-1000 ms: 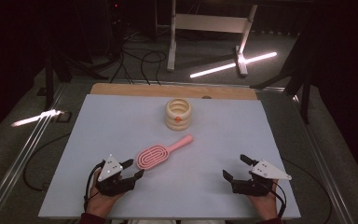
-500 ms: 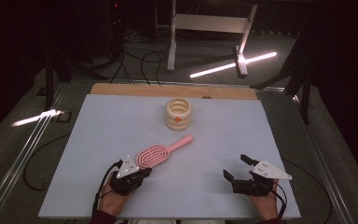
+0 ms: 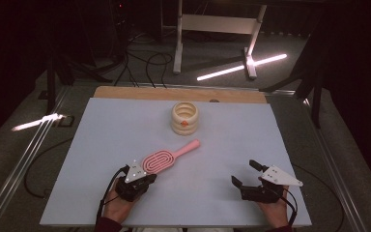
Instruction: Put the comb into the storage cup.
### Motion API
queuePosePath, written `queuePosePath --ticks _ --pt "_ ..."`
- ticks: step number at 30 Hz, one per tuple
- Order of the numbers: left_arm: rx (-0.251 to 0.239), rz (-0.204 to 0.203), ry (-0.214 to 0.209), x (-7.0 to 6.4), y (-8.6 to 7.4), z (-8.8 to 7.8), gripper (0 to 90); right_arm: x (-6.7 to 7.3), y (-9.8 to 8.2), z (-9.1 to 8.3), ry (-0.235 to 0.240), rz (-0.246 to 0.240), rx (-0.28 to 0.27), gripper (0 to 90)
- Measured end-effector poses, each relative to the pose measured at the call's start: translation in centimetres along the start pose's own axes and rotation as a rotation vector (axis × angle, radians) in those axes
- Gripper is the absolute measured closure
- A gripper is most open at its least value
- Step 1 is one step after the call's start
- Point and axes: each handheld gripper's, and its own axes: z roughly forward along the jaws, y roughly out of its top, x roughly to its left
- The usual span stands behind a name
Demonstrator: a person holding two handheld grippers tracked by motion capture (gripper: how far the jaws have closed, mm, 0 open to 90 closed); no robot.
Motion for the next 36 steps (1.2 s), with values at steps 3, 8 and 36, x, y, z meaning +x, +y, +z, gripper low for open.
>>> queuePosePath --ticks 3,8,36 --pt "0.001 -0.001 0.002 0.1 0.0 0.0 90.0 0.0 0.0 0.0 0.000 0.000 0.001 9.9" --pt "0.002 -0.018 0.014 0.4 0.0 0.0 90.0 0.0 0.0 0.0 0.003 0.002 0.002 9.9" --pt "0.018 -0.129 0.068 2.5 0.1 0.1 90.0 -0.2 -0.1 -0.2 -0.009 0.006 0.001 10.0"
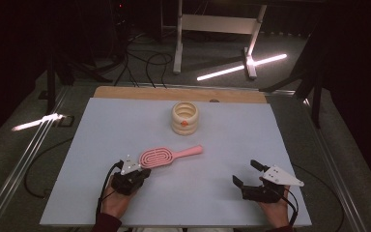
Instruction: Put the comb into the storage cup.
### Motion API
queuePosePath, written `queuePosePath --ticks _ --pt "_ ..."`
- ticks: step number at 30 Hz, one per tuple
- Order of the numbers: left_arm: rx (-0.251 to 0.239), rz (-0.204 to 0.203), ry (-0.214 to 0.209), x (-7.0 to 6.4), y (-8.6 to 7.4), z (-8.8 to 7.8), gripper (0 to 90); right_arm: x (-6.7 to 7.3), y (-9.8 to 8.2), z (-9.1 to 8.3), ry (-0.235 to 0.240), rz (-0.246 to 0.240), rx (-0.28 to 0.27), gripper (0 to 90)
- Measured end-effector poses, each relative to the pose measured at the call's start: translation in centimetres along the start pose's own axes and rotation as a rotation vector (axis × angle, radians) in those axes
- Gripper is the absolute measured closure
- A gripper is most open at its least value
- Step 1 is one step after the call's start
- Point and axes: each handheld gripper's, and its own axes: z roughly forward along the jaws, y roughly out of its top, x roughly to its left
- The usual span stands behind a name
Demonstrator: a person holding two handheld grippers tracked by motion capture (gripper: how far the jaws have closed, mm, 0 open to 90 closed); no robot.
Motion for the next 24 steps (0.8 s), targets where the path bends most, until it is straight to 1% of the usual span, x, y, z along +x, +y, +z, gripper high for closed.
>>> queuePosePath --ticks 4,6,13,20,23,24 --pt "0.003 -0.012 0.005 0.3 0.0 0.0 90.0 0.0 0.0 0.0 -0.003 0.004 0.001 10.0" --pt "0.000 -0.033 0.011 0.7 0.1 0.1 90.0 0.0 0.0 0.0 -0.003 0.005 0.001 10.0" --pt "-0.003 -0.054 0.022 1.1 0.2 0.2 89.9 0.0 0.0 0.0 -0.004 0.003 0.002 10.0" --pt "-0.015 -0.062 0.024 1.3 0.3 0.2 89.9 0.0 0.0 0.0 -0.003 0.004 0.003 10.0" --pt "-0.017 -0.059 0.026 1.3 0.4 0.2 89.9 0.0 0.0 0.0 -0.003 0.004 0.004 10.0" --pt "-0.010 -0.052 0.032 1.3 0.5 0.3 90.0 0.0 0.0 0.0 -0.003 0.004 0.004 10.1"
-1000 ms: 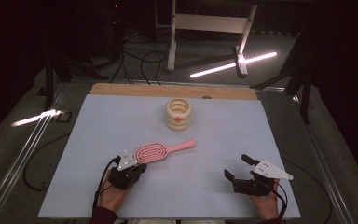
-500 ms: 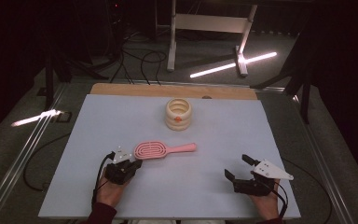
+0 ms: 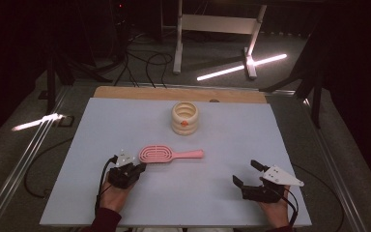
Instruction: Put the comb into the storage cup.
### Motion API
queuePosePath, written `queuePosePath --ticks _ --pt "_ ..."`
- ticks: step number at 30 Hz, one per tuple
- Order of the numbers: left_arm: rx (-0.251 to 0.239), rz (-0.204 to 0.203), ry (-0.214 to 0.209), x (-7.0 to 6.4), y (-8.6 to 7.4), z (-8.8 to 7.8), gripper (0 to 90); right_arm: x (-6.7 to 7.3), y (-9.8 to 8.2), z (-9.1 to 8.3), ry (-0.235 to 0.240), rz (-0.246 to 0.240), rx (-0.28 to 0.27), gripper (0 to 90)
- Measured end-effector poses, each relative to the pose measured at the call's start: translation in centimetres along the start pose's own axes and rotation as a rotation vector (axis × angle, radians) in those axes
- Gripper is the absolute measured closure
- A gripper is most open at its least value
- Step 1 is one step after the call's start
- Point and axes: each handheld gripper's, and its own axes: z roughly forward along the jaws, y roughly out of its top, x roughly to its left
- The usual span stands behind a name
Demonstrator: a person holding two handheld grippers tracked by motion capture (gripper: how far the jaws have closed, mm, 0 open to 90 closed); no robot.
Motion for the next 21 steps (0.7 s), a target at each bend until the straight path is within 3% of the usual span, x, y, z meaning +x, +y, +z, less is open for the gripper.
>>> queuePosePath --ticks 8,17,21 --pt "0.002 0.010 0.009 0.0 1.0 0.4 89.9 0.0 0.0 0.0 0.001 0.000 0.002 10.1" --pt "0.000 -0.005 0.016 0.3 1.7 0.8 89.9 0.0 0.0 0.0 0.000 -0.001 0.005 10.1" --pt "-0.004 -0.030 0.018 0.6 2.1 1.2 89.9 0.0 0.0 0.0 -0.001 -0.001 0.006 10.1"
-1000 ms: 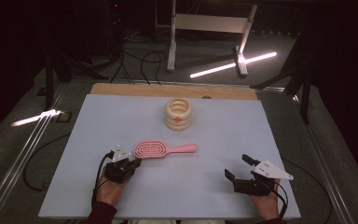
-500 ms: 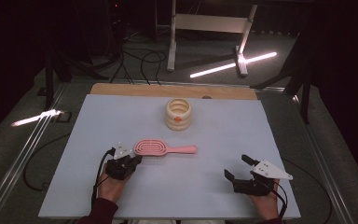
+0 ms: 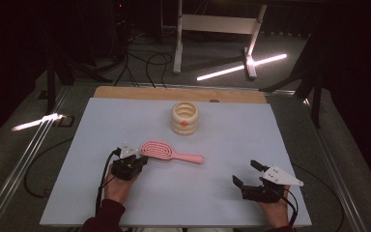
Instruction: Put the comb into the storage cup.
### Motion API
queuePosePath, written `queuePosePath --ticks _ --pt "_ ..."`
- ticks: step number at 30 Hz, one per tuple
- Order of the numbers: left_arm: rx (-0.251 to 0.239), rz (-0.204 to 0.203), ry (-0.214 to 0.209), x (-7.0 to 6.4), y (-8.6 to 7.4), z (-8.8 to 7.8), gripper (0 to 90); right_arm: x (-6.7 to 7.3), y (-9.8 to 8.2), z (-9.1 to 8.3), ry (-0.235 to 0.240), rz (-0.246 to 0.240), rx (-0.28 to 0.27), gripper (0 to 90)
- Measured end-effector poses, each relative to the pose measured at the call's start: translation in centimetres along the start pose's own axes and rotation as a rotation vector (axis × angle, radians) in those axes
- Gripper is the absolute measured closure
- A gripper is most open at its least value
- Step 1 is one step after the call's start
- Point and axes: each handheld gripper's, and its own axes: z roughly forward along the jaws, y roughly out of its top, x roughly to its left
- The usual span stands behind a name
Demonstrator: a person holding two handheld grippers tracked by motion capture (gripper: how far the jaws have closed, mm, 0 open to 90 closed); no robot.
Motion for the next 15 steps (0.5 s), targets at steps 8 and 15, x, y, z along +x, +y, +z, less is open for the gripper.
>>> queuePosePath --ticks 8,15 --pt "0.007 -0.036 0.009 0.4 0.1 0.8 89.9 0.0 0.0 0.0 -0.004 0.000 0.001 10.1" --pt "0.020 -0.023 0.035 0.5 1.8 1.2 89.9 0.0 0.0 0.0 -0.005 0.001 0.003 10.2"
